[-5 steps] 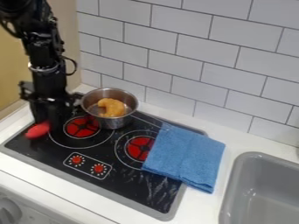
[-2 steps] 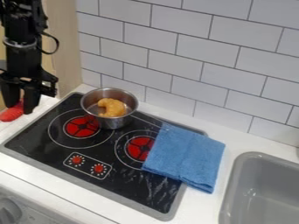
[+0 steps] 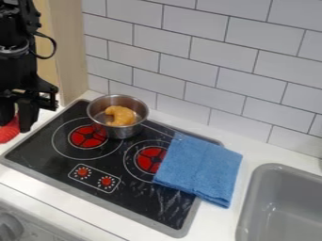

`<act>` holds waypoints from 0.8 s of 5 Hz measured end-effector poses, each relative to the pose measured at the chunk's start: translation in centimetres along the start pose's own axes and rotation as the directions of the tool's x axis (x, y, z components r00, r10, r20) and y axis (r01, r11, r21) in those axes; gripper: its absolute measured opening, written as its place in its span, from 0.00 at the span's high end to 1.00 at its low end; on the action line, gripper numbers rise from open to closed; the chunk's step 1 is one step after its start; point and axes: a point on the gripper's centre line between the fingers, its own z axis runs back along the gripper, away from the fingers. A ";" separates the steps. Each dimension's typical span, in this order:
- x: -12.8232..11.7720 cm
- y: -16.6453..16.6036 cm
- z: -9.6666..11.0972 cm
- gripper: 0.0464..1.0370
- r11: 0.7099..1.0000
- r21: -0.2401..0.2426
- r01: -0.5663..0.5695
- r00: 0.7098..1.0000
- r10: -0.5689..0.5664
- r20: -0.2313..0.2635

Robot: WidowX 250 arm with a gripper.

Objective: Move the red spoon over the blue cloth.

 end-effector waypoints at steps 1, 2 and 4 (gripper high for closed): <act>-1.9 -3.9 0.9 0.74 0.995 0.009 0.103 0.994 -0.103 0.028; -3.2 -7.5 1.8 0.74 0.982 0.037 0.184 0.980 -0.186 0.068; -5.0 -13.9 1.1 0.74 0.931 -0.004 0.364 0.930 -0.363 0.058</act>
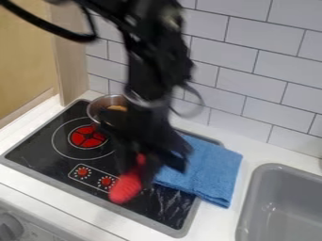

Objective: Move the red spoon over the blue cloth.

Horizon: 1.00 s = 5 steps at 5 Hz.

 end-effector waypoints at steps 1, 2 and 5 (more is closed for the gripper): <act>1.5 -1.7 -1.0 0.74 1.000 0.017 -0.024 1.000 0.024 -0.002; 2.0 -2.6 -2.6 0.74 0.998 0.002 -0.067 0.998 0.067 -0.006; 4.5 -4.1 -4.0 0.74 0.994 -0.055 -0.089 0.994 0.093 0.062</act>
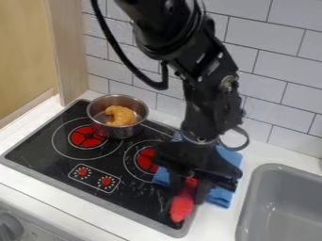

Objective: Move the red spoon over the blue cloth.

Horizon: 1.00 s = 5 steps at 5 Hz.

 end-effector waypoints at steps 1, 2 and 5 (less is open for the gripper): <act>-0.1 0.0 -0.2 0.74 1.000 0.001 -0.009 1.000 0.009 -0.005; 0.1 -0.1 -0.2 0.73 1.000 -0.004 -0.016 1.000 0.016 0.002; -0.2 0.5 0.3 0.07 0.998 0.010 -0.054 0.998 0.054 -0.015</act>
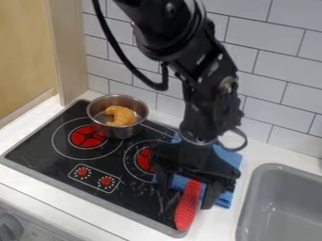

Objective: Move the red spoon over the blue cloth.

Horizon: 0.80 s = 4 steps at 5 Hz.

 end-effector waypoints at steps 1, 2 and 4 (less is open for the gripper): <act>0.1 0.3 1.1 0.02 1.000 -0.005 0.002 1.000 -0.002 0.017; 0.1 0.8 2.4 0.04 1.000 -0.002 0.000 1.000 0.001 0.027; 0.5 3.8 4.1 0.04 0.995 0.097 -0.004 0.997 0.012 -0.081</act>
